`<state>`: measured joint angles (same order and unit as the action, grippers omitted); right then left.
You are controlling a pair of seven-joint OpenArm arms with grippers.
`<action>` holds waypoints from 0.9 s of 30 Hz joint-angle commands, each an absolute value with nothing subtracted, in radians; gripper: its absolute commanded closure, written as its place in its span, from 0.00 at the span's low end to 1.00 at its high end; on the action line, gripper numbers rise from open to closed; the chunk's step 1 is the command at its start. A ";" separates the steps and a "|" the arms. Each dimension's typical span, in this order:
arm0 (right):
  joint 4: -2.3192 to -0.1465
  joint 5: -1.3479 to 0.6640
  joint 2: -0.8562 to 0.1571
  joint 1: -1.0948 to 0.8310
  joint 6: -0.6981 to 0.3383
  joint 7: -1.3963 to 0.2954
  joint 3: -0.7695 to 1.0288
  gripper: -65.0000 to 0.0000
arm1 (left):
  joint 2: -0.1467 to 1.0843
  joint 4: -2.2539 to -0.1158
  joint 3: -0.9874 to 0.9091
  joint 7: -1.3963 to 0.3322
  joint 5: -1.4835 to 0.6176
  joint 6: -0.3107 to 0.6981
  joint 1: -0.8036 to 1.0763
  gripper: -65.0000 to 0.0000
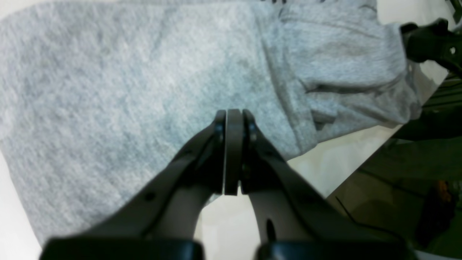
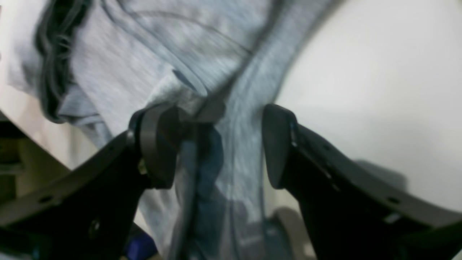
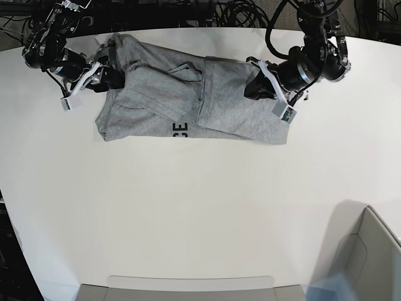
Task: Fold the T-shirt properly
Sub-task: 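Lay the folded end down and regrip the strip end with the right gripper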
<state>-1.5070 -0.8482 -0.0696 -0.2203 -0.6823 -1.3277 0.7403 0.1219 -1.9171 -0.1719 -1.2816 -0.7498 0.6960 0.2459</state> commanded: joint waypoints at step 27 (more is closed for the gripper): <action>-1.472 -0.483 0.044 -0.093 -0.698 -1.396 0.596 1.00 | 0.125 -1.939 -0.174 -1.270 -0.771 0.696 0.259 1.00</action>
<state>-1.4750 -0.5972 0.0589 -0.0879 -0.6823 -1.3399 0.5861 0.1215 -1.9179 -0.1719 -1.2816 -0.7506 0.6960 0.2634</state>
